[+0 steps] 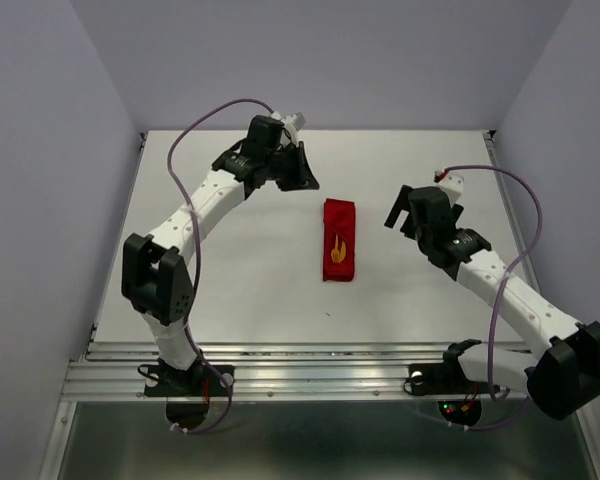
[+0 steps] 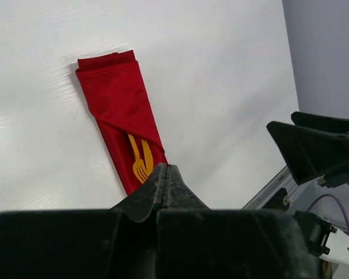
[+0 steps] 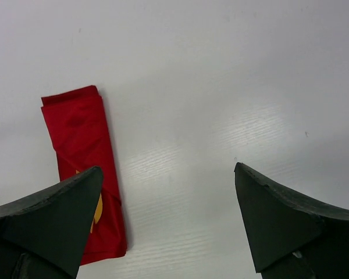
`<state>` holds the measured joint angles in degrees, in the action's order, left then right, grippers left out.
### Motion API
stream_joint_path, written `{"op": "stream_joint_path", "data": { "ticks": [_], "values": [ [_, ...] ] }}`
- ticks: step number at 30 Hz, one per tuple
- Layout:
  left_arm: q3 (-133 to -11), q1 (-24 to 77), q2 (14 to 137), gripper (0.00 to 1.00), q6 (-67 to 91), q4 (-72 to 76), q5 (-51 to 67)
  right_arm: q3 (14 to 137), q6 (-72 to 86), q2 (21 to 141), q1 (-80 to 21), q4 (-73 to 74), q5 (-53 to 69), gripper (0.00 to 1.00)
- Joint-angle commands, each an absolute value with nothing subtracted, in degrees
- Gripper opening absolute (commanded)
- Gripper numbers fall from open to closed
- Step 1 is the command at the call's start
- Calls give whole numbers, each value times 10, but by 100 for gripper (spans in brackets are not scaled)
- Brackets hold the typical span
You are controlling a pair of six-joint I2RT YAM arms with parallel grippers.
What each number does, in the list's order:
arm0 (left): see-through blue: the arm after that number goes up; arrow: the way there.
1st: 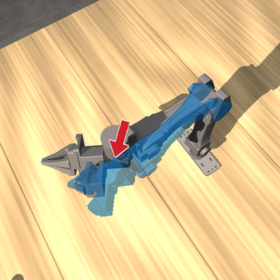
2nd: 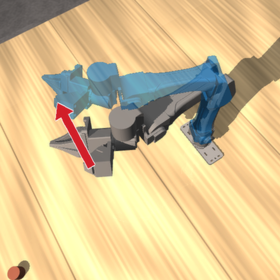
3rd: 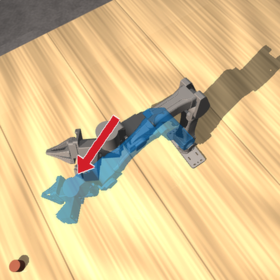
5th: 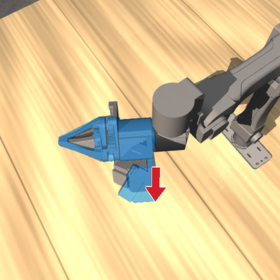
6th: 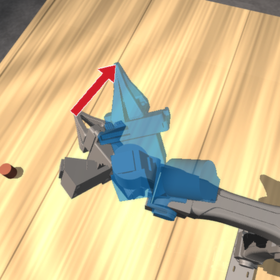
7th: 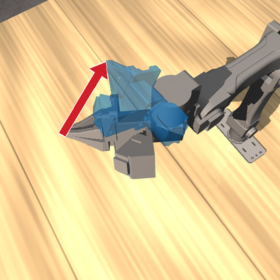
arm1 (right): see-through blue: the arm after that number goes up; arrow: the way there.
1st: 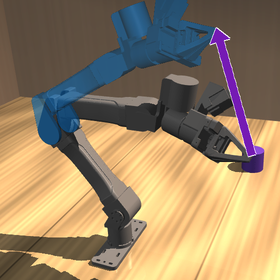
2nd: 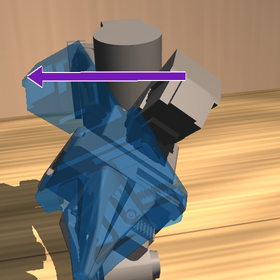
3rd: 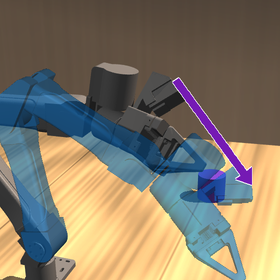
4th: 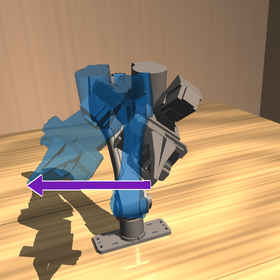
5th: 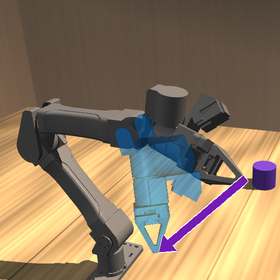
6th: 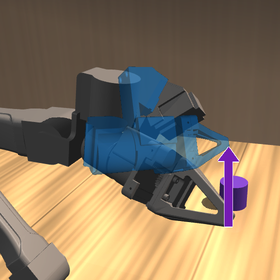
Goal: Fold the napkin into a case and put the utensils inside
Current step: Reset both arms
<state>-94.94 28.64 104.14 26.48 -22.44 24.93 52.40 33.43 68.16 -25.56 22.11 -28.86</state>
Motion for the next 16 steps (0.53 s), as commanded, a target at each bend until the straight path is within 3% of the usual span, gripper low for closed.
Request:
{"op": "stream_joint_path", "data": {
  "ticks": [1,10,16],
  "values": [
    [-905,286,964,0,212,-279,201,507,336,613,-255,211,-359,100],
    [-851,278,842,1,210,-293,63,456,333,519,-255,236,-385,100],
    [-851,243,824,4,225,-265,112,436,347,500,-255,246,-376,100]
  ]
}}
